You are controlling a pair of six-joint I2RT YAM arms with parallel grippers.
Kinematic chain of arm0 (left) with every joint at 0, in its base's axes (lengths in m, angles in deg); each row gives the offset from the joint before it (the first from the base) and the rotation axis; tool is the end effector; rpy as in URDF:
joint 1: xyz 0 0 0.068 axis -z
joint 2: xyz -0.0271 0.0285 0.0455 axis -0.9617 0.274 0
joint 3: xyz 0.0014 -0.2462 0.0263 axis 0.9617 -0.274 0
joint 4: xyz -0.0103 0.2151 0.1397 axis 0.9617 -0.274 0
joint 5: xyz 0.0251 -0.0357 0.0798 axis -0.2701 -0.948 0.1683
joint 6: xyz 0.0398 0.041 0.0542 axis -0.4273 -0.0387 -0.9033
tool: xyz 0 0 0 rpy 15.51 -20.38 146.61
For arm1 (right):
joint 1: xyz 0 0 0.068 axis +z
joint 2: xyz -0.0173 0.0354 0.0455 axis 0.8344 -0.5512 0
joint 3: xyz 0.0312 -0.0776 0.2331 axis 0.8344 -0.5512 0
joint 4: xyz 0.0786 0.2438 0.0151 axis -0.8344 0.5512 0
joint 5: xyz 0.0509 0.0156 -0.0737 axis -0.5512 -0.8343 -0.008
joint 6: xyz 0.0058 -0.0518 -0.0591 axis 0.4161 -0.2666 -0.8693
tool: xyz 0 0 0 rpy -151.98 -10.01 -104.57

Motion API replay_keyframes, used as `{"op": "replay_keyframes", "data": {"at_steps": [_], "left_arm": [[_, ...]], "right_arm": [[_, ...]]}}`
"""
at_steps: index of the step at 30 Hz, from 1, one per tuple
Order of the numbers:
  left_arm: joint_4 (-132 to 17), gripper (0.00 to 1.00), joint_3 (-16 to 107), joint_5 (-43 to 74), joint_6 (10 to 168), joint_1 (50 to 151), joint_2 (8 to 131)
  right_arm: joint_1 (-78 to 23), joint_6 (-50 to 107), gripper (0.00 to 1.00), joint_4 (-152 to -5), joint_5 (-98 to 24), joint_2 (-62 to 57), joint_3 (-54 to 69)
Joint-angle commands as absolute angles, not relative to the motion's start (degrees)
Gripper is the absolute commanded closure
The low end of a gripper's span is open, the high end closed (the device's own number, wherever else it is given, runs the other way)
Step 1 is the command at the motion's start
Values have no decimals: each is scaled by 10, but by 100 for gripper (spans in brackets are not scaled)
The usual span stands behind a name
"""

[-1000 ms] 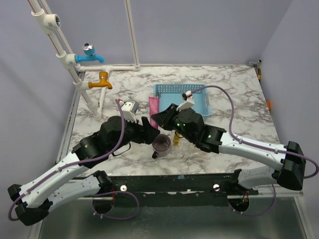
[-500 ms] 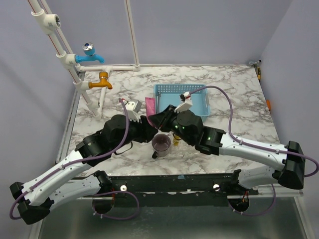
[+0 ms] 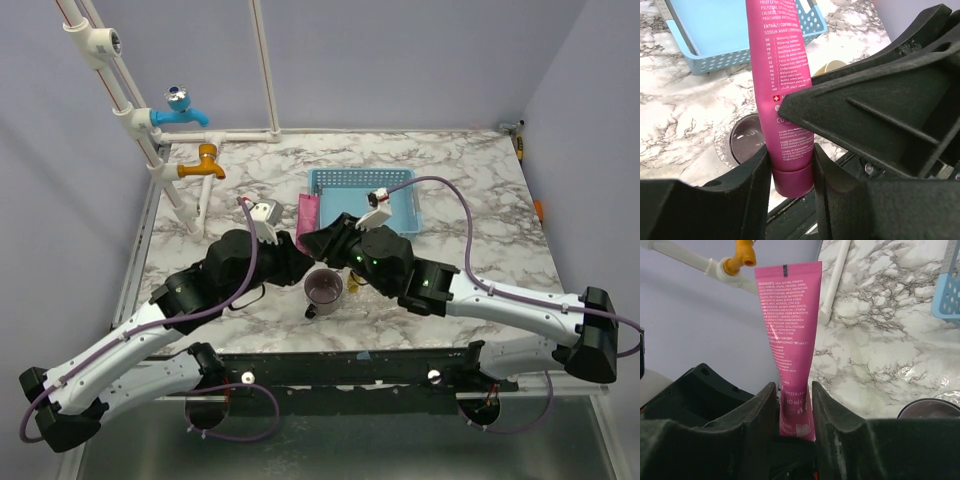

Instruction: Prepare toiletry sets of a toothbrush and toothpaste on the tray

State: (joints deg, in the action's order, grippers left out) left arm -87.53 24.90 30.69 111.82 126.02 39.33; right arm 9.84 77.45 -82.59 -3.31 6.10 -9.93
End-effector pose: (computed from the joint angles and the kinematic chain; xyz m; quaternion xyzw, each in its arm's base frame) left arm 0.1406 -0.1660 0.3161 0.0909 0.8215 -0.3464 0.4438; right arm 0.1585 0.2880 0.3136 0.0761 0.7603 0.4593 0.4529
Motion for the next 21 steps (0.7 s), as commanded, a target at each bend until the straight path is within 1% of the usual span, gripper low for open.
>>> {"op": "replay_keyframes", "data": {"at_steps": [1, 5, 7, 11, 16, 21], "left_arm": [[-874, 100, 243, 284, 1104, 1258, 372], [-890, 100, 243, 251, 1102, 1257, 356], [-902, 100, 245, 237, 1100, 1256, 349], [-927, 100, 251, 183, 1088, 1256, 331], [-965, 100, 255, 111, 1067, 1255, 303], [-1007, 100, 263, 29, 1046, 1255, 277]], "right_arm": [[106, 765, 59, -827, -18, 94, -110], [105, 718, 53, -772, -13, 121, -97], [106, 684, 48, -737, -15, 134, -89], [105, 629, 45, -678, -21, 166, -76], [104, 537, 44, -633, -76, 209, -57], [105, 480, 43, -550, -135, 224, -4]]}}
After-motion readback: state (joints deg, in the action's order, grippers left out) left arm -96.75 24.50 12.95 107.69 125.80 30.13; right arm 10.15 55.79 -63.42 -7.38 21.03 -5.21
